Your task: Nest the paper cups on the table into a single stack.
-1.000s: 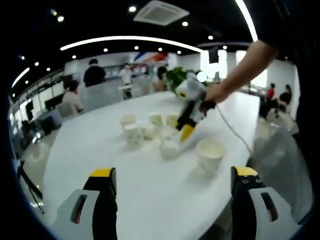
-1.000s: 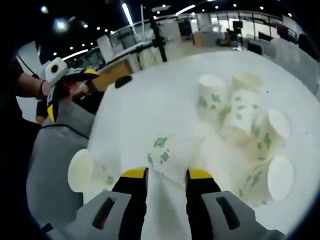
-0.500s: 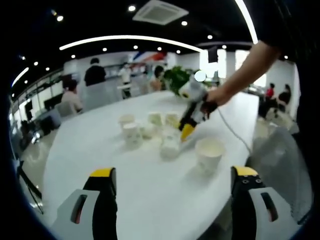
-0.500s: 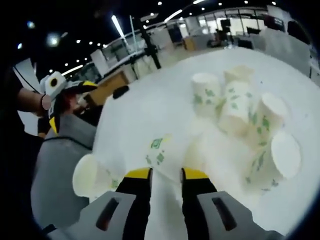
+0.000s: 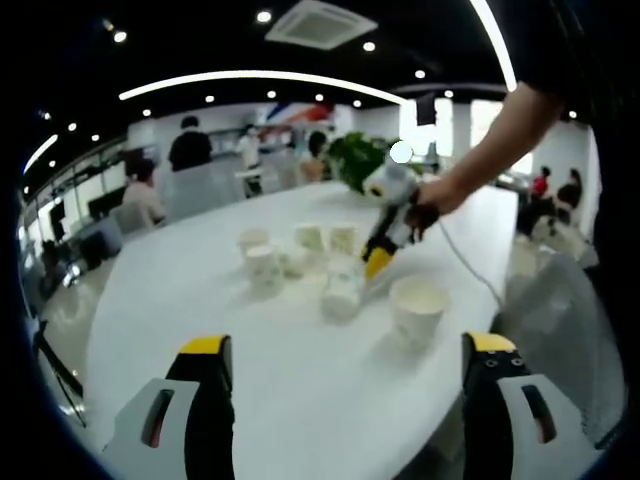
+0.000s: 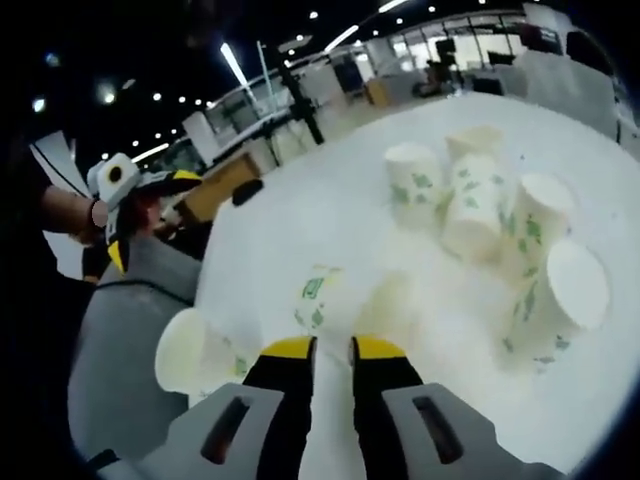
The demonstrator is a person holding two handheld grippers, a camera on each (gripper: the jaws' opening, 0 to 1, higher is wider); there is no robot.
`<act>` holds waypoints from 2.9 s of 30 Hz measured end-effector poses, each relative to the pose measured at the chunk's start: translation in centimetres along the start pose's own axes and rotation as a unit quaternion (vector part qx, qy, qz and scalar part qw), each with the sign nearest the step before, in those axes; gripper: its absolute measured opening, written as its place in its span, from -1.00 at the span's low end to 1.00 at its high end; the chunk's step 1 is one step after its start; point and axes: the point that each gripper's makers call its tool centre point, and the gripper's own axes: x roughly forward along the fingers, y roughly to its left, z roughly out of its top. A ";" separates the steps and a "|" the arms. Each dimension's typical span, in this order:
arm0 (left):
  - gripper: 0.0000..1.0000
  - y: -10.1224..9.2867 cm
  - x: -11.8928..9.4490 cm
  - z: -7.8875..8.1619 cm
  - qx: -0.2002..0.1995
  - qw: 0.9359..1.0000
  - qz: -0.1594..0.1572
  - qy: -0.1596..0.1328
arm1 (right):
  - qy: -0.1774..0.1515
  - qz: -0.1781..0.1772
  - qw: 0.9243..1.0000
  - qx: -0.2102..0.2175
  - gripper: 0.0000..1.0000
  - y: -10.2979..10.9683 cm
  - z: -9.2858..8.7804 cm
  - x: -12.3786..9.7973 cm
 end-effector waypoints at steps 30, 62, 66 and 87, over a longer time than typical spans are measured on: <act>0.90 -0.6 -0.2 0.1 0.003 1.000 -0.005 -0.002 | -0.023 -0.002 1.000 -0.009 -1.00 1.2 0.1 -1.2; 0.91 -1.4 -0.3 1.3 0.018 0.999 -0.015 -0.022 | 0.032 -0.056 0.991 -0.113 -1.00 2.2 1.9 -4.7; 0.92 -1.4 -0.6 1.2 0.016 1.000 -0.014 -0.023 | 0.053 -0.065 0.987 -0.138 -1.00 2.4 2.2 -4.9; 0.92 -1.1 -0.4 1.2 0.025 0.999 -0.025 -0.030 | 0.068 -0.053 0.983 -0.160 -1.00 5.2 3.0 -5.2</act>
